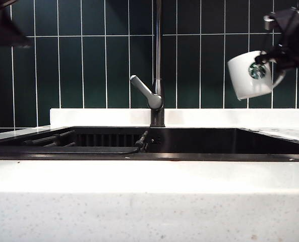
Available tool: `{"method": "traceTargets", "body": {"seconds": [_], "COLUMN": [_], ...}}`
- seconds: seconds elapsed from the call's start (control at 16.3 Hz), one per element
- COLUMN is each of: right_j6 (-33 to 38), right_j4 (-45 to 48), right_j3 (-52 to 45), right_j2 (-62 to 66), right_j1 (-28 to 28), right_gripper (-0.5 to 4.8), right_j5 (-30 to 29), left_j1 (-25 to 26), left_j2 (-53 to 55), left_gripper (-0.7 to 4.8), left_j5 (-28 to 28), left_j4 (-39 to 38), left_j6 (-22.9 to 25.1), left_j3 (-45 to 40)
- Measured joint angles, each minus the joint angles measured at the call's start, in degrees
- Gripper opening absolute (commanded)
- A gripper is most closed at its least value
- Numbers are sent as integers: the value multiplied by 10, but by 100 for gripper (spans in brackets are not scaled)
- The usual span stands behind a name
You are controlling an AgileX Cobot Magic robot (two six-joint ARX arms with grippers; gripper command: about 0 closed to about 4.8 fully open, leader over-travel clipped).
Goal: Pick up the mug next to the sink, go to the faucet to get some water, pour the water into the sink, and finally put the mug back to its place.
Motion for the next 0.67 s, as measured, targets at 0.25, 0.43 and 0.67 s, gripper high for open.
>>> {"method": "traceTargets", "body": {"seconds": [0.25,0.43,0.67], "right_j6": [14,57,70], "right_j4": [110,135,163], "right_j3": [-93,-144,-188], "right_j2": [-16,-17,-17], "right_j1": [-18,-25,-46], "right_gripper": [-1,-1,-1], "right_j5": [-3,38,65], "left_j1": [0,0,0], "left_j2": [-34,-38,-39], "left_gripper": [-6,-6,-6], "left_j5": [-20,-58,-61], "left_j4": [14,14,30], "left_j6": [-13,-13,-26], "left_j3": [-61,-76,-76]}}
